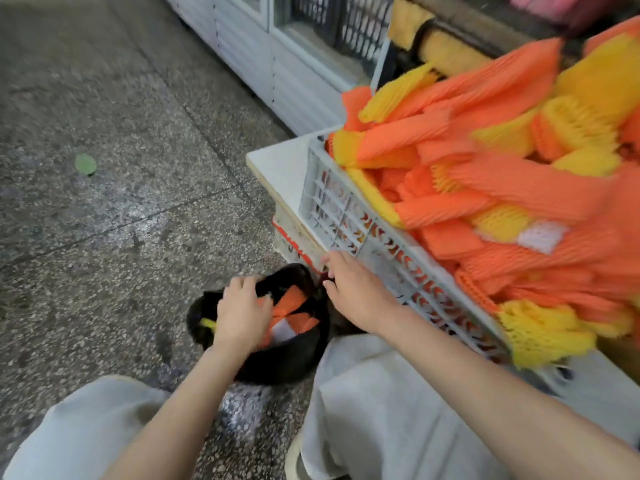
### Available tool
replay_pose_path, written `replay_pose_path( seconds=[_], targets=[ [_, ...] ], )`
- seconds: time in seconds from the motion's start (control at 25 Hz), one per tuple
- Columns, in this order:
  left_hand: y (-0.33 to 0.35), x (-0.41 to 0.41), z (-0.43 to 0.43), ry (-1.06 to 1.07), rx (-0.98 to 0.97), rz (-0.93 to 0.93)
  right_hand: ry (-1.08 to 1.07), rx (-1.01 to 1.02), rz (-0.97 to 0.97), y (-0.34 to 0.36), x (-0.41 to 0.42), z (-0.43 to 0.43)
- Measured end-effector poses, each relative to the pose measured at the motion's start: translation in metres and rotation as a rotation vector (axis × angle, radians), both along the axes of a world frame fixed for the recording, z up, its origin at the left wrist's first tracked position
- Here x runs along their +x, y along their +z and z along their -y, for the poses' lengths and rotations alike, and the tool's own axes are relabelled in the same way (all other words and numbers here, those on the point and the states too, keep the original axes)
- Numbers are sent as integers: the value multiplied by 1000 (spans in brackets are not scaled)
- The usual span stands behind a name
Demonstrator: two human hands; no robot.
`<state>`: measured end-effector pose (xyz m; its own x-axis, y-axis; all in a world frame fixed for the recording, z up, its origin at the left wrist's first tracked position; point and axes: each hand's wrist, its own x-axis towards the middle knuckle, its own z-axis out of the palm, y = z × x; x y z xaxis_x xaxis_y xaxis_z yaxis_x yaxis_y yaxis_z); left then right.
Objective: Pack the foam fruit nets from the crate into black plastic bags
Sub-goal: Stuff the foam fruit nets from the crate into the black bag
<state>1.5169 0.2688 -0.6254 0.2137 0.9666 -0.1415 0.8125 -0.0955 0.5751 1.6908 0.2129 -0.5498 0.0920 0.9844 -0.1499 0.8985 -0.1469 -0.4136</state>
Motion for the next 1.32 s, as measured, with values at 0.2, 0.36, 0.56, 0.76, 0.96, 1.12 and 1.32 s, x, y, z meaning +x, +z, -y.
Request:
replay_pose_path(
  seconds=[0.2,0.36,0.56,0.76,0.96,1.12,1.32],
  targets=[
    [119,89,19,-374,374,381,21,571,135,112,20,45],
    [165,146,35,-556,487,338,-117,602,504,158,81,70],
    [175,177,39,-676,323,-66,-229,114,700,155,135,81],
    [168,185,41,-669,311,-189,-263,208,693,165,153,79],
    [175,189,37,-562,420,-44,-393,362,566,195,163,82],
    [192,181,39,-493,418,225,-539,495,398,210,174,92],
    [219,167,62,-285,416,593,-660,742,109,211,175,101]
  ],
)
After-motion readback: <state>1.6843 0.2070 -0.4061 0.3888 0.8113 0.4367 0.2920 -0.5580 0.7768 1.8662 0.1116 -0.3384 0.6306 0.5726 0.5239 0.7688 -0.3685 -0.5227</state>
